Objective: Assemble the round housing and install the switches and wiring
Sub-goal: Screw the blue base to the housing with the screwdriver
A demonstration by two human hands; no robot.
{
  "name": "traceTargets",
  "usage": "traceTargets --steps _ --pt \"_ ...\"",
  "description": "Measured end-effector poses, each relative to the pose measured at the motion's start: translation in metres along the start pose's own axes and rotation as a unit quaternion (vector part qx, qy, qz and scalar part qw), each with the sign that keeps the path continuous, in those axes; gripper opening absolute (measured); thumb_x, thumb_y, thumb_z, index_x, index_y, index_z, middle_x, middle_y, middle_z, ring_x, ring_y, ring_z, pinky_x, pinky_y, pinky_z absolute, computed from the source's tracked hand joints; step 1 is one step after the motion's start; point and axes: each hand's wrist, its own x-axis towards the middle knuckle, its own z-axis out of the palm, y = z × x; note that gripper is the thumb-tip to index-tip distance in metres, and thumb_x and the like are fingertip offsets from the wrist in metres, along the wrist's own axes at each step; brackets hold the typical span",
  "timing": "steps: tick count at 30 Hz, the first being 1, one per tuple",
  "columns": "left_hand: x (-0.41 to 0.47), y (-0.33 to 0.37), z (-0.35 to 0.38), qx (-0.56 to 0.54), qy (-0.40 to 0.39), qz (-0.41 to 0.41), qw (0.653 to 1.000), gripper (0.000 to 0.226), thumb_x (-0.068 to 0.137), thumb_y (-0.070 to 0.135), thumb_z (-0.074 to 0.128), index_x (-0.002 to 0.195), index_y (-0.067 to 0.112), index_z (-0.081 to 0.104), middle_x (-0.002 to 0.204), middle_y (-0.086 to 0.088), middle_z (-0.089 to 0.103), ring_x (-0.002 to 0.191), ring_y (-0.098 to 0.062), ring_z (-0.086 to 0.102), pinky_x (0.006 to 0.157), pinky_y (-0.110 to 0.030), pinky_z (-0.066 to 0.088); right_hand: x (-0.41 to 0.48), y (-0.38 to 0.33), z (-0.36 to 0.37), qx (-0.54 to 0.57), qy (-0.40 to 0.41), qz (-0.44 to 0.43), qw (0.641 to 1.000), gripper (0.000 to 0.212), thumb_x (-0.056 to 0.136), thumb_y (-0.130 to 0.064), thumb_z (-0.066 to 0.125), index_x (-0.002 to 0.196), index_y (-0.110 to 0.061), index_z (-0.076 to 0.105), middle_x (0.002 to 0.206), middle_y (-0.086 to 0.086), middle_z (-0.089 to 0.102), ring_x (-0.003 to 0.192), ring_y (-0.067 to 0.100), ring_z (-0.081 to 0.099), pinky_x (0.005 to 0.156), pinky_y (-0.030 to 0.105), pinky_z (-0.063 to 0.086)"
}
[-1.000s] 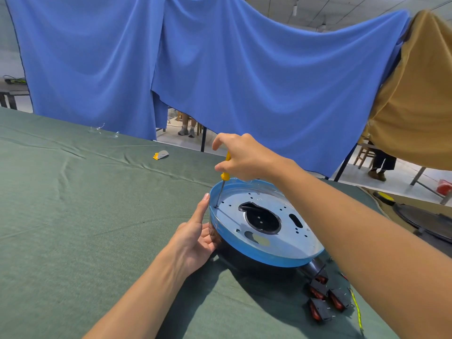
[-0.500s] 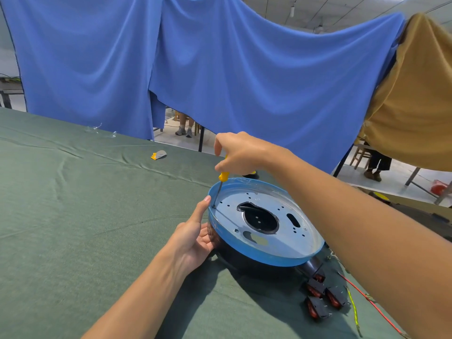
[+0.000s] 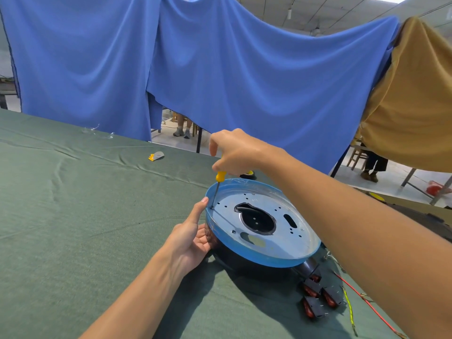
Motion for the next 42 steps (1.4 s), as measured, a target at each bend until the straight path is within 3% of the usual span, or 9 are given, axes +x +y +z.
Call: traceTargets --steps 6,9,12,18,21,27,31,37,42 --pt "-0.001 0.000 0.000 0.002 0.013 0.008 1.000 0.062 0.071 0.035 0.083 0.112 -0.005 0.060 0.095 -0.024 0.073 0.081 -0.032 0.074 0.055 -0.034 0.058 0.001 0.006 0.015 -0.059 0.070 0.039 0.995 0.040 0.098 -0.044 0.047 0.068 -0.019 0.038 0.073 0.001 0.039 0.077 0.029 0.046 0.061 0.036 0.035" --pt "0.000 -0.001 0.001 0.001 0.022 0.013 1.000 0.061 0.071 0.035 0.083 0.110 -0.006 0.061 0.093 -0.024 0.073 0.079 -0.033 0.074 0.054 -0.034 0.058 0.000 0.007 0.012 -0.030 0.000 0.058 0.998 0.035 0.093 -0.052 0.049 0.091 -0.018 0.047 0.082 0.000 0.048 0.080 0.024 0.051 0.061 0.034 0.038" --pt "0.001 -0.001 0.001 -0.001 0.021 0.015 1.000 0.063 0.071 0.036 0.083 0.111 -0.006 0.060 0.093 -0.024 0.073 0.081 -0.034 0.074 0.055 -0.035 0.058 -0.002 0.006 0.001 0.029 -0.052 0.034 0.998 0.028 0.090 -0.026 0.053 0.115 -0.018 0.044 0.096 0.003 0.057 0.072 0.016 0.059 0.050 0.027 0.041" --pt "0.001 0.004 -0.003 0.021 -0.004 -0.002 1.000 0.065 0.070 0.037 0.083 0.112 -0.007 0.059 0.096 -0.025 0.072 0.082 -0.034 0.074 0.057 -0.036 0.059 0.000 0.007 0.012 -0.019 0.057 -0.012 0.998 0.019 0.093 -0.027 0.058 0.106 -0.013 0.054 0.104 0.007 0.051 0.092 0.027 0.052 0.059 0.032 0.038" --pt "0.000 0.007 -0.004 0.040 -0.024 -0.008 0.999 0.068 0.066 0.038 0.083 0.111 -0.007 0.059 0.096 -0.027 0.072 0.086 -0.035 0.073 0.059 -0.038 0.060 -0.001 0.007 0.019 -0.057 0.085 0.020 0.995 0.025 0.098 -0.036 0.050 0.094 -0.012 0.051 0.082 0.003 0.043 0.082 0.030 0.048 0.065 0.036 0.038" --pt "0.001 0.010 -0.005 0.035 -0.029 -0.021 0.999 0.073 0.060 0.034 0.085 0.113 -0.007 0.056 0.097 -0.029 0.071 0.088 -0.037 0.073 0.059 -0.039 0.060 -0.005 0.010 0.005 0.014 -0.043 0.027 0.999 0.024 0.093 -0.023 0.048 0.115 -0.015 0.047 0.106 0.006 0.056 0.091 0.024 0.059 0.065 0.036 0.050" --pt "0.002 0.011 -0.006 0.032 -0.030 -0.031 0.999 0.073 0.061 0.034 0.085 0.114 -0.008 0.056 0.101 -0.029 0.070 0.091 -0.037 0.072 0.062 -0.041 0.061 -0.005 0.009 0.002 0.055 -0.020 0.006 0.998 0.023 0.091 -0.011 0.051 0.111 -0.020 0.047 0.105 0.006 0.055 0.087 0.022 0.060 0.056 0.030 0.045" --pt "0.001 0.009 -0.005 0.042 -0.026 -0.028 0.998 0.068 0.065 0.035 0.083 0.112 -0.007 0.056 0.098 -0.028 0.071 0.088 -0.037 0.073 0.058 -0.039 0.060 -0.005 0.003 0.014 -0.028 0.087 0.024 0.996 0.027 0.096 -0.040 0.052 0.090 -0.014 0.051 0.091 0.006 0.047 0.086 0.031 0.046 0.068 0.037 0.038" --pt "0.001 0.009 -0.005 0.046 -0.022 -0.025 0.998 0.070 0.063 0.035 0.083 0.111 -0.007 0.056 0.096 -0.028 0.071 0.086 -0.037 0.073 0.058 -0.039 0.060 -0.005 0.004 0.014 -0.031 0.021 0.072 0.997 0.042 0.094 -0.056 0.047 0.078 -0.017 0.041 0.076 -0.001 0.042 0.078 0.026 0.047 0.059 0.033 0.035"
